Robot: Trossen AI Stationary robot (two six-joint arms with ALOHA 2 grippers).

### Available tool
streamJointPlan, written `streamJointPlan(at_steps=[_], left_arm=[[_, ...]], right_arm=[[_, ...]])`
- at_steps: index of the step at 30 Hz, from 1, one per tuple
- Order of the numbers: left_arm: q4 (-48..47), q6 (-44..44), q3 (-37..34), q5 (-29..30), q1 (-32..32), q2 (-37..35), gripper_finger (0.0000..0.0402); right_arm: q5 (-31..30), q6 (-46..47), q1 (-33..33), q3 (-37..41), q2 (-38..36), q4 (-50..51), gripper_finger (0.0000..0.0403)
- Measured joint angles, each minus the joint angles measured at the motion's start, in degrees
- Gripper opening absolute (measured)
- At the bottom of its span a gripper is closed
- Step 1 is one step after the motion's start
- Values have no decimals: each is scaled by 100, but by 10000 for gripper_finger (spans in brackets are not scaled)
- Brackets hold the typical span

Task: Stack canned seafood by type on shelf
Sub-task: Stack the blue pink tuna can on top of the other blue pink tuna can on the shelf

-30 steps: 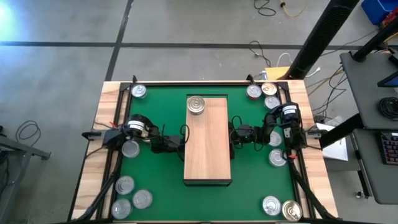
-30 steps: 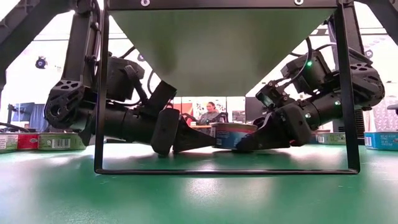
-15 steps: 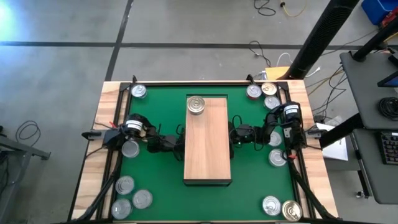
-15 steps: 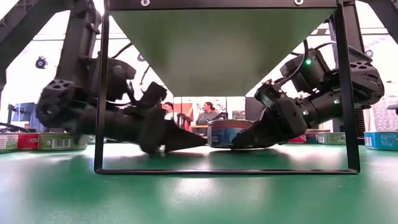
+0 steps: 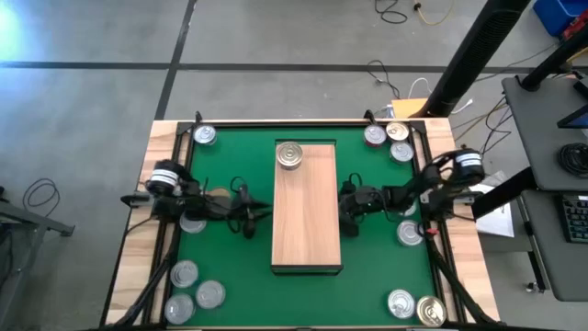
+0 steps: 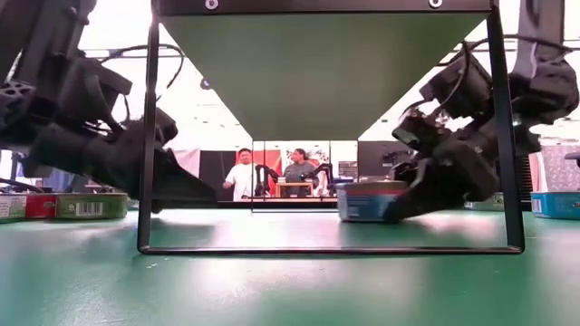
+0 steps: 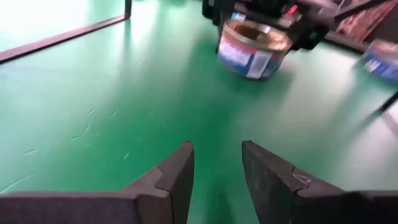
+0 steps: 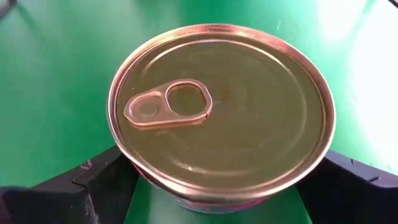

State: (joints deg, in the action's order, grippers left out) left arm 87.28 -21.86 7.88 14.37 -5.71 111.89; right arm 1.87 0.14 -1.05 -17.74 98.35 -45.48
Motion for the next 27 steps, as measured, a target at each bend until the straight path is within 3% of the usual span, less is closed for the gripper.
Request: streamJointPlan(at_steps=[6,10,17,27], left_arm=[[126,-14,-198,2,-180,-491,114],[128,-7,-287,17,-184,-628,114],[130,4,-286,31,-186,-668,113],[176,-40,-177,20,-475,-695,113]], right_arm=[[-979,435,505,167,-921,1230,350],[-1449,958,721,186,-1687,2556,350],[-2112,1331,1090,213,-3085,4472,350],[-2679,1630,1219,238,-4512,5971,347]])
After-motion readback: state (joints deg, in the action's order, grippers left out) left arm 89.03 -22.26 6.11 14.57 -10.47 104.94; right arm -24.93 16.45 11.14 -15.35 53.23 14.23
